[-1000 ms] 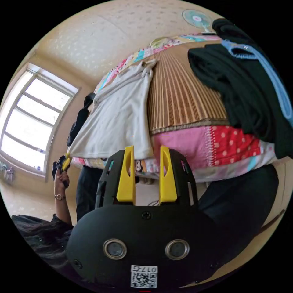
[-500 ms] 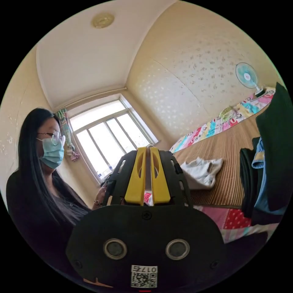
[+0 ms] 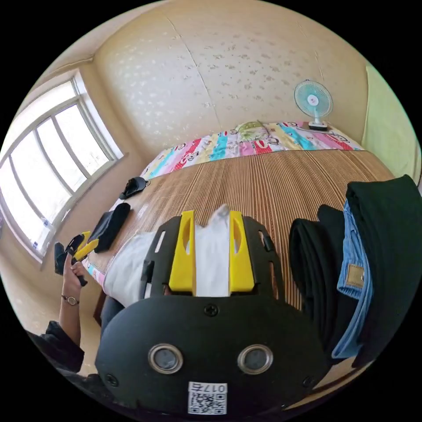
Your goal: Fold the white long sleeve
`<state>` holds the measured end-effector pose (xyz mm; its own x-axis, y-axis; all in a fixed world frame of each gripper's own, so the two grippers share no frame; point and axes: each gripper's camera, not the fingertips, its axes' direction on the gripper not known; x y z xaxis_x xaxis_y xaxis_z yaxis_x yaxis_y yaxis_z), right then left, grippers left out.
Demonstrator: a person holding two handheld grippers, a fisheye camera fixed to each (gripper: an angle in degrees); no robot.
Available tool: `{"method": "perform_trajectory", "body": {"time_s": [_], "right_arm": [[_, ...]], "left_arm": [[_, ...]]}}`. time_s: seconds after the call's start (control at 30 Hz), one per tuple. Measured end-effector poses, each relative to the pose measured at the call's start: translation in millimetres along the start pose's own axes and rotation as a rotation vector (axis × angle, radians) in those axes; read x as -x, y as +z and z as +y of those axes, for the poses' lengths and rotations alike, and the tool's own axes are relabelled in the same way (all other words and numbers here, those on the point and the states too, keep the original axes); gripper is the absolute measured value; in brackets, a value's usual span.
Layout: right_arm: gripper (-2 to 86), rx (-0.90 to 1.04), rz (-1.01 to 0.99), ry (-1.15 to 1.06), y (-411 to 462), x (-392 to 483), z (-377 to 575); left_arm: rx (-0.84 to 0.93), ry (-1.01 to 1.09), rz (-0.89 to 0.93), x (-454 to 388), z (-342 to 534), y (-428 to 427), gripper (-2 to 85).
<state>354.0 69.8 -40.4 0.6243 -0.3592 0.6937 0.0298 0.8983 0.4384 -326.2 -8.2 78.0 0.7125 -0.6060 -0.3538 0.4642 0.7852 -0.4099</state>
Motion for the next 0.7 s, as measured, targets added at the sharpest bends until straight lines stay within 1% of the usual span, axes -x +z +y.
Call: {"method": "perform_trajectory", "body": {"time_s": [0.07, 0.13, 0.17, 0.2, 0.23, 0.27, 0.33, 0.37, 0.43, 0.47, 0.53, 0.6, 0.63, 0.7], "right_arm": [[10.5, -0.025, -0.010, -0.088, -2.2, 17.9, 33.1], [10.1, -0.027, 0.035, -0.172, 7.2, 29.4, 68.5], [9.5, -0.006, 0.101, -0.214, 21.9, 32.1, 90.9], [9.0, 0.047, 0.191, -0.237, 45.1, 29.6, 111.6], [8.8, 0.093, 0.236, -0.240, 59.4, 26.3, 120.5], [8.4, 0.192, 0.287, -0.254, 89.4, 17.4, 138.0], [8.0, 0.021, 0.259, -0.306, 86.7, 12.2, 168.8], [7.7, -0.056, 0.245, -0.337, 80.4, 10.7, 182.4], [7.6, -0.053, 0.247, -0.335, 82.0, 8.2, 182.5], [7.5, -0.039, 0.249, -0.334, 82.3, 7.2, 179.0], [7.3, -0.042, 0.246, -0.331, 81.6, 2.8, 177.4], [6.9, -0.064, 0.201, -0.279, 77.0, -11.2, 175.8], [6.7, -0.067, 0.183, -0.254, 75.5, -16.2, 174.3], [5.2, -0.075, 0.083, -0.134, 68.6, -41.5, 167.2]], "left_arm": [[0.021, -0.021, -0.053, 16.4, 40.0, -6.5, 17.2], [0.040, -0.087, -0.039, 40.1, 80.9, -9.8, 18.6], [0.043, -0.142, -0.012, 55.9, 107.2, -10.0, 19.4], [0.047, -0.199, 0.016, 69.2, 130.1, -7.0, 19.9], [0.052, -0.225, 0.029, 74.6, 139.2, -4.1, 20.0], [0.071, -0.272, 0.058, 83.6, 154.3, 5.5, 20.3], [0.108, -0.323, 0.090, 91.4, 168.8, 23.9, 20.0], [0.105, -0.348, 0.104, 92.9, 175.1, 32.6, 18.5], [0.050, -0.356, 0.148, 87.7, 179.5, 36.2, 11.7], [-0.003, -0.329, 0.209, 76.9, 179.2, 35.0, 7.9], [-0.023, -0.285, 0.213, 47.6, 170.8, 35.4, 6.2], [-0.045, -0.099, 0.222, -20.3, 152.9, 43.5, 5.9], [-0.037, -0.046, 0.238, -40.3, 148.8, 49.6, 5.8], [0.032, 0.168, 0.295, -123.7, 144.2, 88.0, 5.7]]}}
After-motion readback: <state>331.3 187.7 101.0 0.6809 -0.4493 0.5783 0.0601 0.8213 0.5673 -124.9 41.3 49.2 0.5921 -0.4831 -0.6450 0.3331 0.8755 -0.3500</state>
